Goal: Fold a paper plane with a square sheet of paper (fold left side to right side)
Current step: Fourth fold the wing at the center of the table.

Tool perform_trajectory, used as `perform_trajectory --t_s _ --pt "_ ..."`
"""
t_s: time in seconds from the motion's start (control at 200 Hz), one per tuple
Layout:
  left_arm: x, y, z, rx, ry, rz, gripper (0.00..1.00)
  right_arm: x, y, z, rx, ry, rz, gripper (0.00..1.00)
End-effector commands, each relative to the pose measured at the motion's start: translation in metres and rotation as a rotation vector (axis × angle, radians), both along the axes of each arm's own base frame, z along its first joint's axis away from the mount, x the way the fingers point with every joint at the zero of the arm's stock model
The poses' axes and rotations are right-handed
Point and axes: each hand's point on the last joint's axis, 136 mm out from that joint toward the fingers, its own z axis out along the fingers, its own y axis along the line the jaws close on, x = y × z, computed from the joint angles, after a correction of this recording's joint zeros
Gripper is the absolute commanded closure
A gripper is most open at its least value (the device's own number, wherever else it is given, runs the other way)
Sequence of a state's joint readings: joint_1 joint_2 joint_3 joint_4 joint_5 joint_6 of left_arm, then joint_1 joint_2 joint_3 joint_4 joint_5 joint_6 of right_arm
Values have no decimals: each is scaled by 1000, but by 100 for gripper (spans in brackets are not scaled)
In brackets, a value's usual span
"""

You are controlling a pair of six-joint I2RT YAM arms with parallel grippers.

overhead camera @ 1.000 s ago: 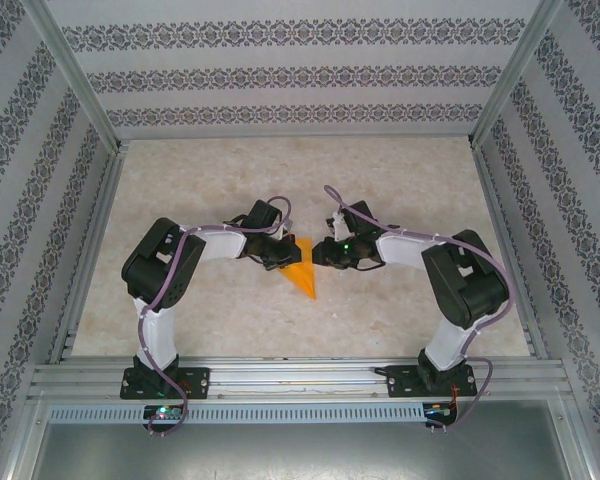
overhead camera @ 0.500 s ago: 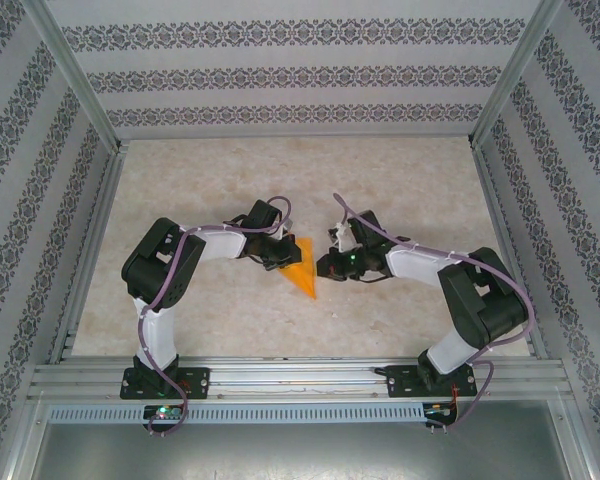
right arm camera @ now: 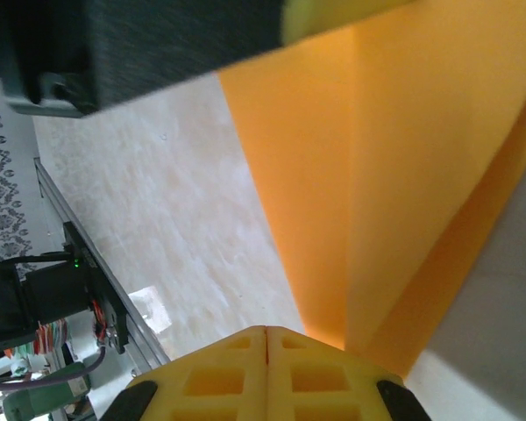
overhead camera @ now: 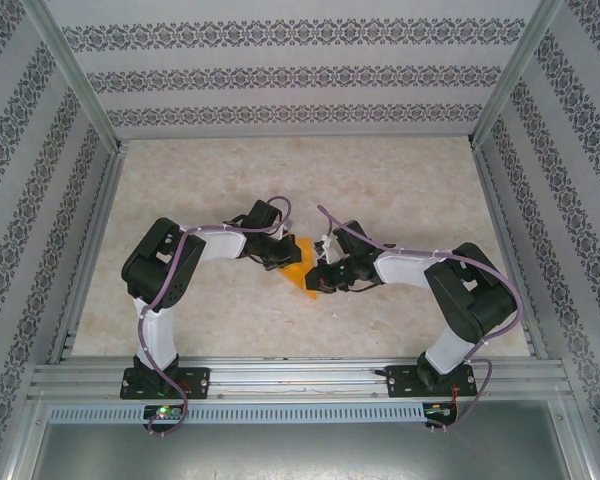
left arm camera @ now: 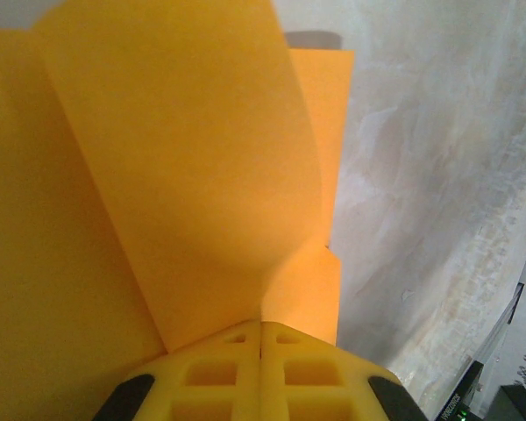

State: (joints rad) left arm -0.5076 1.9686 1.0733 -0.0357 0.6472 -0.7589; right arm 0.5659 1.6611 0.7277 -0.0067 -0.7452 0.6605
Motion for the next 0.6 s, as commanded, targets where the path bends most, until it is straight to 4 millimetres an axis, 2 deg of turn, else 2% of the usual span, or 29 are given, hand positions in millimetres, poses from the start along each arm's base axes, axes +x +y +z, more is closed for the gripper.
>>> perform_trajectory --t_s 0.0,0.225,0.595 --pt "-21 26 -43 136 110 30 100 -8 -2 -13 -28 29 2 100" --pt "-21 26 -43 138 110 29 100 -15 -8 -25 -57 47 0 100" --pt "-20 27 -42 142 109 28 100 -21 -13 -33 -89 60 2 100"
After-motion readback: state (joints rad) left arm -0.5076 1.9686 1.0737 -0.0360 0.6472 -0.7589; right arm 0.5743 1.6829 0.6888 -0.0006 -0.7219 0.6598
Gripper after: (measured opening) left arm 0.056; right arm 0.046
